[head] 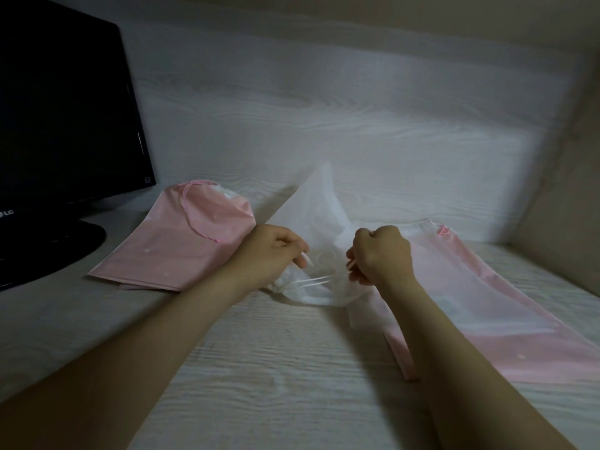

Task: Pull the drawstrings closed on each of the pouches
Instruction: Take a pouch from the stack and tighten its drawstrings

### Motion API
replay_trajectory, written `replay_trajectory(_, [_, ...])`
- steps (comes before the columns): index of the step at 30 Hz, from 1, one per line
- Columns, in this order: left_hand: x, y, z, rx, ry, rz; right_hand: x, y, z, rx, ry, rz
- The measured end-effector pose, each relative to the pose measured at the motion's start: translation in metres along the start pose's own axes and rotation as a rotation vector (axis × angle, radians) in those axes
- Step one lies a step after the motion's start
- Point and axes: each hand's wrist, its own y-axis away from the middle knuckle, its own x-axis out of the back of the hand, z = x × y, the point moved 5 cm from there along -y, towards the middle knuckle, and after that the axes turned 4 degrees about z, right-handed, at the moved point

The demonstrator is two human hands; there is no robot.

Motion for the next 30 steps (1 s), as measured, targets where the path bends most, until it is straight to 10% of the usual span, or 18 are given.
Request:
replay_trajectory(16, [-0.006,0.016,0.018,0.071,0.121,-0.302,-0.012,0.013,-0.026,-0.011,-0.950,-0.408])
replay_trajectory(20, [-0.005,0.015,0.013,0.037,0.088,-0.325,-0.011,0.009,-0.023,0.093,-0.804,-0.387])
replay_trajectory(25, [-0.003,0.008,0.005,0.063,0.163,-0.313,-0.023,0.015,-0.021,0.435,-0.048,-0.231])
replay_trajectory(30, [-0.006,0.000,0.001,0.150,0.292,-0.278,-0.029,0.026,-0.029,0.402,-0.219,-0.344])
